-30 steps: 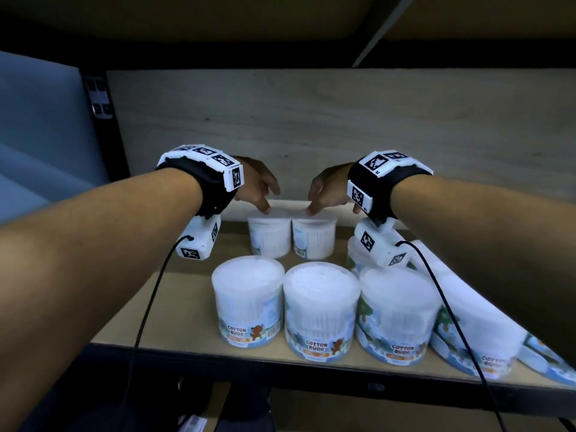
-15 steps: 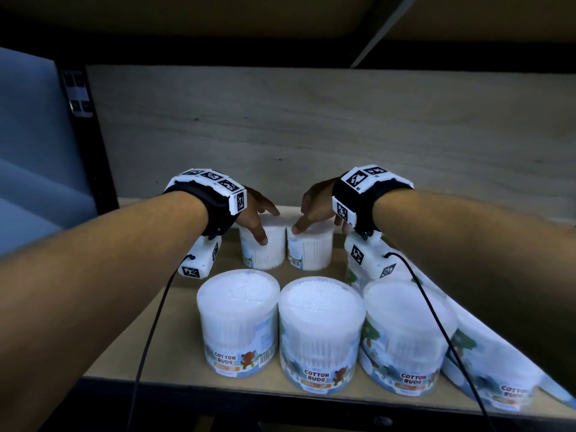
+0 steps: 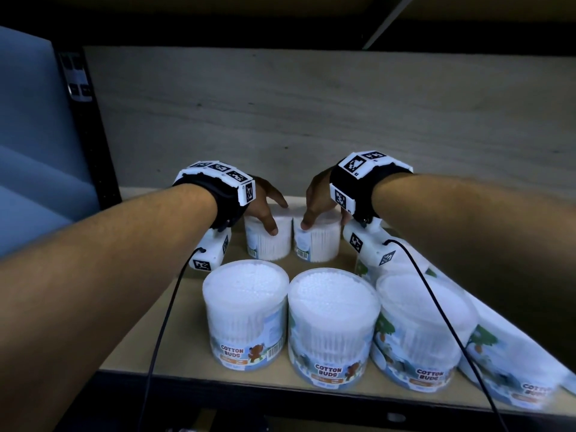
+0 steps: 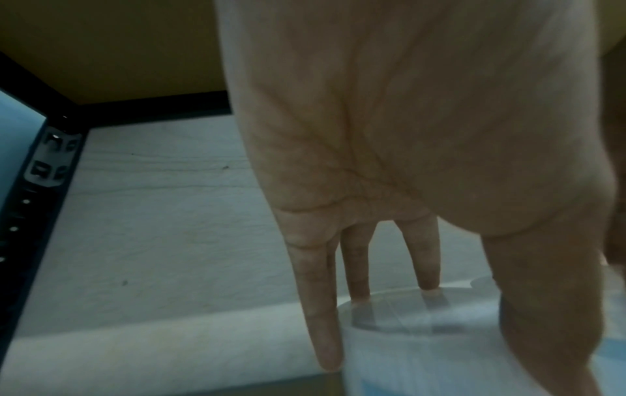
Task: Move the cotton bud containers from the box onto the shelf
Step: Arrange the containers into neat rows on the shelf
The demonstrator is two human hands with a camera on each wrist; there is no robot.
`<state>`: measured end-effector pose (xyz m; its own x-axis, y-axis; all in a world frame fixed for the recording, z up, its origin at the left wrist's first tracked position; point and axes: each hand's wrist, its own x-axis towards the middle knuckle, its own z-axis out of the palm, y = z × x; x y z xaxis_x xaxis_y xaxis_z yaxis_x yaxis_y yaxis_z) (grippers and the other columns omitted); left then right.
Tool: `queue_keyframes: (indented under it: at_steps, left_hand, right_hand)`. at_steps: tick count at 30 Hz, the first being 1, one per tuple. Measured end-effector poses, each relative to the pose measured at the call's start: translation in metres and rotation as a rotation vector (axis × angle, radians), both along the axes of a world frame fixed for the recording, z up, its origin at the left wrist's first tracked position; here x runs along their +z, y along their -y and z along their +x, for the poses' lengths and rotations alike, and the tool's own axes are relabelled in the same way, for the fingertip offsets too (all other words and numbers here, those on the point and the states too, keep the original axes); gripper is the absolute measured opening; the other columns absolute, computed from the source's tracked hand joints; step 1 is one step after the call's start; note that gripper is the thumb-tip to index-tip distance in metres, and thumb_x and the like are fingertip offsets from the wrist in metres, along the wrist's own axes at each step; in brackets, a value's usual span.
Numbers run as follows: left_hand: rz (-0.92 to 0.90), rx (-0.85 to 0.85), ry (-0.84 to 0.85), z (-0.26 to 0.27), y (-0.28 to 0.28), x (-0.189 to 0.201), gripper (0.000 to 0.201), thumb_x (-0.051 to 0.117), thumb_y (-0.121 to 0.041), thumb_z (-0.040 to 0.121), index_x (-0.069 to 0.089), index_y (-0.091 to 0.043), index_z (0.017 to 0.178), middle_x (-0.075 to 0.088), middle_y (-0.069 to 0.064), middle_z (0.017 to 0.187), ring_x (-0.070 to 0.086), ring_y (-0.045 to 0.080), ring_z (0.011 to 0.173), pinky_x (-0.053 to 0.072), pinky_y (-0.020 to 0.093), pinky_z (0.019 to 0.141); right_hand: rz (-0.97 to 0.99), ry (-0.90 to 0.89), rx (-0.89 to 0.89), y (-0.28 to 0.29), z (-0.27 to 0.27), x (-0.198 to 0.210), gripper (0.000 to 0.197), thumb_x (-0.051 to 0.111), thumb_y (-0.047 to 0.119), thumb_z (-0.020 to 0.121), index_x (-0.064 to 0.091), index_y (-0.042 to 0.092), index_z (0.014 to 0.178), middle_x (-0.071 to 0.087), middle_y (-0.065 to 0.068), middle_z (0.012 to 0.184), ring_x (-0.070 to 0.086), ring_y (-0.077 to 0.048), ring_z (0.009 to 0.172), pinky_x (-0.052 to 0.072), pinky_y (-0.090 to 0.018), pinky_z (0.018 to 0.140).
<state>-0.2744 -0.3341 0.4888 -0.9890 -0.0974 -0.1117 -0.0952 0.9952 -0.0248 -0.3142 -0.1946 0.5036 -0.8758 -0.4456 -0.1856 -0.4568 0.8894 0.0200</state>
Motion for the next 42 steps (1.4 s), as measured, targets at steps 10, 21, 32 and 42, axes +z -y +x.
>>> queue_keyframes:
  at_steps: [10,21,32,42]
  left_hand:
    - [0.195,0.108,-0.027,0.000,-0.004,0.000,0.076,0.083,-0.041,0.074,0.051,-0.027,0.142,0.045,0.002,0.140,0.049,0.023,0.122,0.044,0.023,0.060]
    - [0.254,0.160,-0.079,0.001,-0.006,-0.001,0.070,0.084,-0.044,0.072,0.061,-0.009,0.128,0.061,0.011,0.126,0.059,0.025,0.098,0.051,0.021,0.069]
    - [0.022,0.106,-0.094,0.010,-0.003,-0.009,0.086,0.062,-0.069,0.079,0.030,-0.038,0.152,0.024,-0.002,0.160,0.026,0.021,0.145,0.027,0.032,0.111]
    - [0.053,0.007,0.010,0.015,-0.009,0.003,0.056,0.055,-0.034,0.099,0.036,-0.031,0.151,0.033,0.001,0.156,0.035,0.020,0.140,0.039,0.016,0.069]
  right_hand:
    - [-0.008,0.101,0.141,-0.013,0.000,0.007,0.056,0.070,0.004,0.087,0.050,0.007,0.140,0.054,-0.013,0.129,0.054,-0.015,0.083,0.054,-0.015,0.060]
    - [0.112,0.084,0.213,-0.014,0.000,0.009,0.068,0.076,0.003,0.080,0.047,0.028,0.136,0.043,0.003,0.149,0.054,-0.027,0.125,0.052,-0.040,0.097]
    - [0.061,-0.028,0.181,-0.014,0.017,0.005,0.059,0.061,0.045,0.093,0.047,0.016,0.142,0.047,-0.004,0.144,0.048,-0.021,0.120,0.037,-0.015,0.056]
    - [-0.005,0.010,0.043,-0.005,0.003,-0.004,0.067,0.072,0.046,0.086,0.053,0.008,0.137,0.055,-0.009,0.133,0.055,-0.023,0.097,0.049,-0.027,0.056]
